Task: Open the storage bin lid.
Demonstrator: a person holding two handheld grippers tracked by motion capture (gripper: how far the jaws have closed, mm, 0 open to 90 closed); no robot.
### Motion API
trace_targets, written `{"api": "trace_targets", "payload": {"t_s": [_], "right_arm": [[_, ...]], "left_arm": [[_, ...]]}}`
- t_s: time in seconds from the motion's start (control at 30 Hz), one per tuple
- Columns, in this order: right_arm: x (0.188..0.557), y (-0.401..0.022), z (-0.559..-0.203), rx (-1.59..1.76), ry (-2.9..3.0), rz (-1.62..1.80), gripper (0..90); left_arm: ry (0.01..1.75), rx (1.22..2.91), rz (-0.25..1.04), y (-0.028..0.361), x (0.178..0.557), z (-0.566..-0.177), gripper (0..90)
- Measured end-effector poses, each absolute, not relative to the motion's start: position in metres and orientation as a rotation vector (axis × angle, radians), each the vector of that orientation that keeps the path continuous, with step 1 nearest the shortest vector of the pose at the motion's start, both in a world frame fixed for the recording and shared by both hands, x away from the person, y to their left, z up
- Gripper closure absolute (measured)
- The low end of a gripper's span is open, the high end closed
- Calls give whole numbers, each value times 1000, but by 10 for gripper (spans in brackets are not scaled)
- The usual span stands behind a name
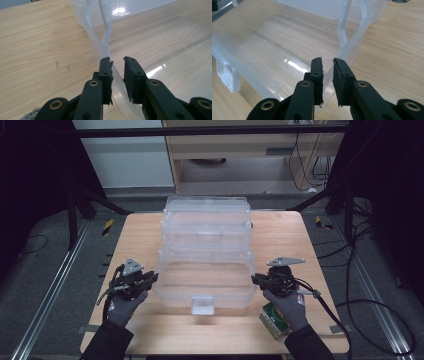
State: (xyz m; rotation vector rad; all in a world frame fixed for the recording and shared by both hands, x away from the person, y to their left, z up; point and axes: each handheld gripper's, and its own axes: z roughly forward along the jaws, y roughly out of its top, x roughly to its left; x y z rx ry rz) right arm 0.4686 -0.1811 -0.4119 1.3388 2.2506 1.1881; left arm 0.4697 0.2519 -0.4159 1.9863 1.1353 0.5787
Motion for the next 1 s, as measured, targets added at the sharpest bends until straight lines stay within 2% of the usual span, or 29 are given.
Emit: {"api": "trace_targets", "payload": {"t_s": [0.2, 1.0], "right_arm": [[469, -181, -411, 1335, 2255, 1182, 787], [467, -182, -410, 1353, 2275, 1184, 792]], "left_arm": [[1142, 1979, 582, 251, 464, -414, 794], [1145, 1949, 592, 252, 465, -418, 787]]}}
